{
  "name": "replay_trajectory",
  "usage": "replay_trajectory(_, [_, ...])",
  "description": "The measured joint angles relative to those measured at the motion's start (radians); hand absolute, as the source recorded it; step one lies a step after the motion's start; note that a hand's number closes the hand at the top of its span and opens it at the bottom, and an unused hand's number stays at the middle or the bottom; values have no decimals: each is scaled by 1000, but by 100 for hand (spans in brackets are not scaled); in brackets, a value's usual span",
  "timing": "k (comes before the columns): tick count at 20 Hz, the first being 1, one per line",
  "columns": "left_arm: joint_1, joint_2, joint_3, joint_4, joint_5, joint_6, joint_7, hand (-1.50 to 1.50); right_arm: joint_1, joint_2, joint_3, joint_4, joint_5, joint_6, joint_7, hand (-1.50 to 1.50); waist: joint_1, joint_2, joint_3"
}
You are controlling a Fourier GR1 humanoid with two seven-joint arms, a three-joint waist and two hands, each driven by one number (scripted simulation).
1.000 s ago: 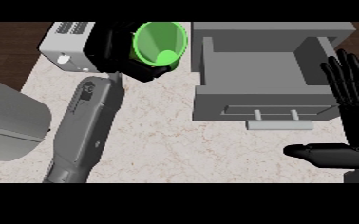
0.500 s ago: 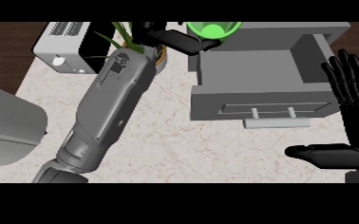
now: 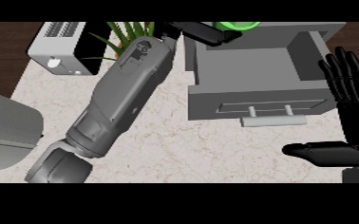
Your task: Pick up the cup, place it into the drawer and close the drawer
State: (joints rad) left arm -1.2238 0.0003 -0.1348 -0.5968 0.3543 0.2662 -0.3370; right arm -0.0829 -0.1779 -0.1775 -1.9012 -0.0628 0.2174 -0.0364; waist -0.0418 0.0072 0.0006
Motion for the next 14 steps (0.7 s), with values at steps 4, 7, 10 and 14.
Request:
replay_trajectory(4, [-3,0,-109,38,83,37,-23,150,10,-5,-5,0,-5,13,-15,-150,-10,1,0])
replay_trajectory(7, [-22,0,-170,71,132,59,-27,150,-21,-9,-10,23,-5,9,-13,-150,-13,3,0])
replay_trajectory(10, [-24,0,-239,96,159,95,-11,150,-3,-7,-5,28,2,19,-37,-150,-18,3,0])
replay_trajectory(14, [-43,0,-327,130,182,122,21,-150,-27,-8,3,32,6,17,-25,-150,-29,6,0])
